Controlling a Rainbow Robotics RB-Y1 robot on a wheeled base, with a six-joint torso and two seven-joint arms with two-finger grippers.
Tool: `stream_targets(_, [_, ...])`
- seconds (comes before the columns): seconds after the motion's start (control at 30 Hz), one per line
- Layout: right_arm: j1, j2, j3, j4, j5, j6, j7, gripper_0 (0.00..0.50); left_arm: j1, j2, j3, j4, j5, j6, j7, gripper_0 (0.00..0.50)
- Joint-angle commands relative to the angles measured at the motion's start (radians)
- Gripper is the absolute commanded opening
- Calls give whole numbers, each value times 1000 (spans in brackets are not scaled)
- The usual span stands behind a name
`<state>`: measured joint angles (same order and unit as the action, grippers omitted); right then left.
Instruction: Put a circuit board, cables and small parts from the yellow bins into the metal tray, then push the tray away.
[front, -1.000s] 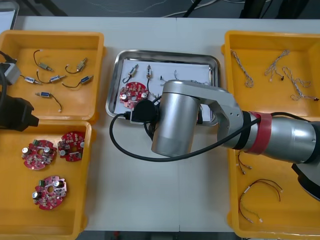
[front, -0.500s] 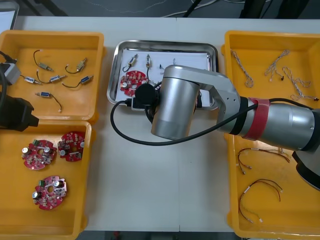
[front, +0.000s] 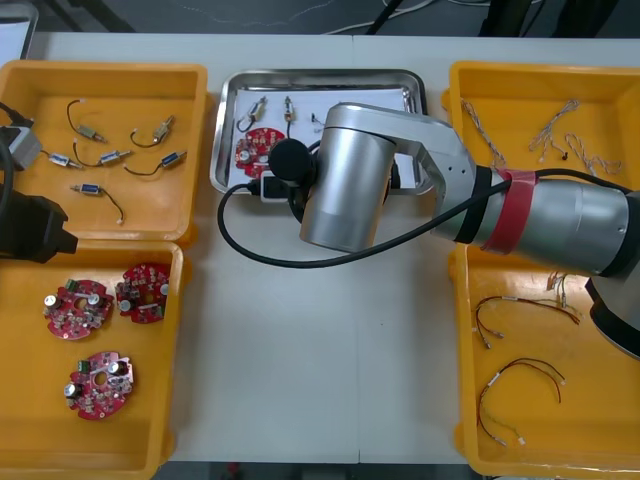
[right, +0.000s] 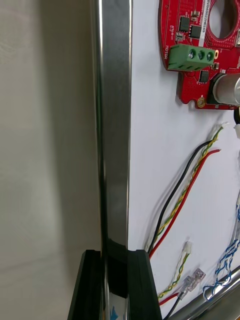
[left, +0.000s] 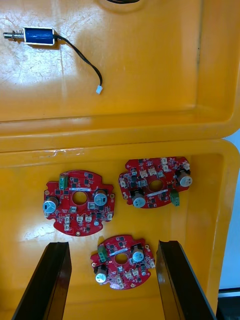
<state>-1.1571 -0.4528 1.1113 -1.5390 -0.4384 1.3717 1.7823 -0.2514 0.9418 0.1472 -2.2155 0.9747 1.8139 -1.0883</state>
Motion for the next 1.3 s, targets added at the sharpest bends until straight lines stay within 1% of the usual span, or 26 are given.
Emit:
stream_targets(0.03, [-69,-18,30,31,0,-52,46,0,18,43,35,-26,-5,-10,-82,500])
stream_targets(0.37, [-79,-18,30,120,40,-154,83,0,18,43,35,-26,-5,-10,-82,500])
stream_targets(0.8, [-96,-15,30,211,70,-247,115,0,18,43,35,-26,-5,-10,-82,500])
stream_targets(1.13, [-96,-15,30,227,81,-267,115,0,18,43,35,-26,-5,-10,-82,500])
stream_targets(1.17, [-96,-15,30,226,81,-267,115,18,18,43,35,-26,-5,-10,-82,500])
stream_targets(1.2, [-96,-15,30,226,81,-267,115,78,18,43,35,-26,-5,-10,-82,500])
stream_targets(1.23, [-96,-15,30,226,81,-267,115,102,18,43,35,-26,-5,-10,-82,500])
stream_targets(1.27, [-96,-15,30,226,81,-266,117,181,18,43,35,-26,-5,-10,-82,500])
stream_targets(1.3, [-96,-12,30,226,81,-263,118,275,18,43,35,-26,-5,-10,-82,500])
